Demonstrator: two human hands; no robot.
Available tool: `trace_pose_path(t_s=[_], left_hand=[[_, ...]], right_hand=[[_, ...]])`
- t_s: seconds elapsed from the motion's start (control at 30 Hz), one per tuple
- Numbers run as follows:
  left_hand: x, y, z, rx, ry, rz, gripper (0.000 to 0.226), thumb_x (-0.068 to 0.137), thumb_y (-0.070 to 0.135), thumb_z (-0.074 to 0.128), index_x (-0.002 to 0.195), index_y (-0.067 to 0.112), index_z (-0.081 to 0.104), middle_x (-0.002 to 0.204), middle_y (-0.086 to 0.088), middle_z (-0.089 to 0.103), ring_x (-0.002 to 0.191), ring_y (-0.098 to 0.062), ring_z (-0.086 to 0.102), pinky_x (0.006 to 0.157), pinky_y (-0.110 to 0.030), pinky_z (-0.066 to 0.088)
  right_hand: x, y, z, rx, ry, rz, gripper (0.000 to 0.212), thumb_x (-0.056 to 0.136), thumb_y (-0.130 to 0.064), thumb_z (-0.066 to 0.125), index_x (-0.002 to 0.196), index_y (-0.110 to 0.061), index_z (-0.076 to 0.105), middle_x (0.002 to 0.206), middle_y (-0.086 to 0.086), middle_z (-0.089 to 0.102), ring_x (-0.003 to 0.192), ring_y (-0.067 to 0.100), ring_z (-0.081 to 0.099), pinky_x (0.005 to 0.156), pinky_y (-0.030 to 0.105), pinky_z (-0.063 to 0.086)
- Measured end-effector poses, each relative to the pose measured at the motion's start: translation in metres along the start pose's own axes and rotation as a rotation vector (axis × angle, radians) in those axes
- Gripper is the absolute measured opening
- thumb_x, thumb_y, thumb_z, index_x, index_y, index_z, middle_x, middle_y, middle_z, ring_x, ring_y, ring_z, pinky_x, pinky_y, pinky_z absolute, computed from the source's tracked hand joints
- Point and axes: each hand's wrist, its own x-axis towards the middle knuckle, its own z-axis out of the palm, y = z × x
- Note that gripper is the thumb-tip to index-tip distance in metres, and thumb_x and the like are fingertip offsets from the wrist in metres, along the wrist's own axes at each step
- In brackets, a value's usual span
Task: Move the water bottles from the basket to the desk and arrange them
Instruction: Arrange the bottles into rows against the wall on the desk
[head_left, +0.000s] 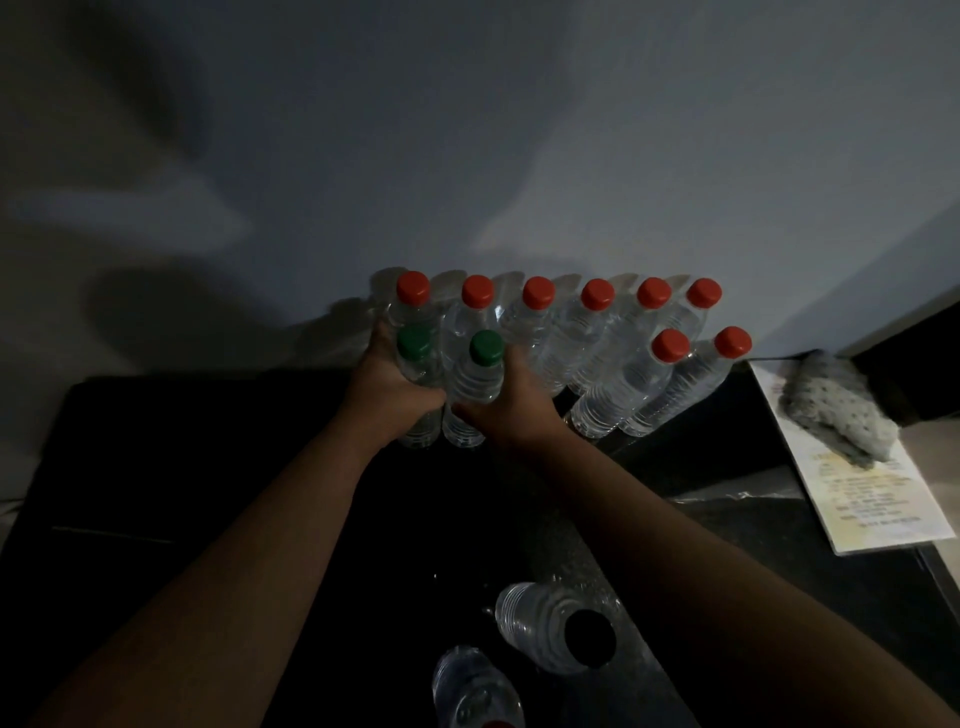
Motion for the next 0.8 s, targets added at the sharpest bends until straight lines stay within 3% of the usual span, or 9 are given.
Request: trace_pose_path(t_s=[0.17, 0.37, 0.57, 0.7, 0.8], left_hand=[[-0.009, 0.004, -0.008, 0.073, 0.028, -0.008, 0.075, 0.052, 0.038, 0.075, 0.123, 0.025, 0.055, 0.095, 0.012, 0.071, 0.094, -0.006, 0.067, 0.091, -0.040, 0.055], [-0.008, 0.005, -0.008, 0.088, 0.033, 0.003, 0.075, 0.053, 0.042, 0.073, 0.123, 0.021, 0.056, 0.096, 0.010, 0.071, 0.093, -0.005, 0.067, 0.091, -0.040, 0.055], [-0.011, 0.003, -0.016, 0.051, -0.117, 0.018, 0.095, 0.062, 0.007, 0.081, 0.137, 0.038, 0.031, 0.110, 0.010, 0.067, 0.104, -0.006, 0.065, 0.092, -0.034, 0.053], [-0.012, -0.005, -0.018, 0.050, -0.111, -0.040, 0.100, 0.059, -0.003, 0.085, 0.140, 0.019, 0.031, 0.107, 0.014, 0.064, 0.096, 0.001, 0.064, 0.092, -0.033, 0.053], [-0.010, -0.004, -0.012, 0.017, -0.094, -0.076, 0.096, 0.062, -0.009, 0.081, 0.140, 0.016, 0.033, 0.104, 0.014, 0.063, 0.089, 0.007, 0.062, 0.084, -0.022, 0.052]], right_hand=[[0.001, 0.003, 0.000, 0.044, 0.018, -0.030, 0.071, 0.076, -0.023, 0.080, 0.135, -0.019, 0.041, 0.127, -0.001, 0.059, 0.112, 0.013, 0.058, 0.094, 0.038, 0.052], [0.003, 0.005, 0.003, 0.072, 0.034, -0.042, 0.071, 0.076, -0.025, 0.081, 0.135, -0.021, 0.042, 0.127, -0.003, 0.060, 0.113, 0.012, 0.059, 0.094, 0.039, 0.053], [0.000, 0.003, -0.001, 0.032, -0.001, -0.050, 0.076, 0.076, -0.019, 0.080, 0.137, -0.016, 0.037, 0.120, -0.009, 0.052, 0.110, 0.009, 0.054, 0.092, 0.032, 0.050], [0.002, 0.008, -0.002, 0.000, -0.033, -0.023, 0.083, 0.074, -0.017, 0.082, 0.141, -0.015, 0.033, 0.133, 0.003, 0.054, 0.117, 0.014, 0.053, 0.098, 0.037, 0.048], [0.006, 0.008, -0.004, 0.000, -0.075, 0.011, 0.088, 0.073, -0.013, 0.082, 0.144, -0.015, 0.030, 0.137, 0.005, 0.051, 0.122, 0.018, 0.051, 0.101, 0.038, 0.046]])
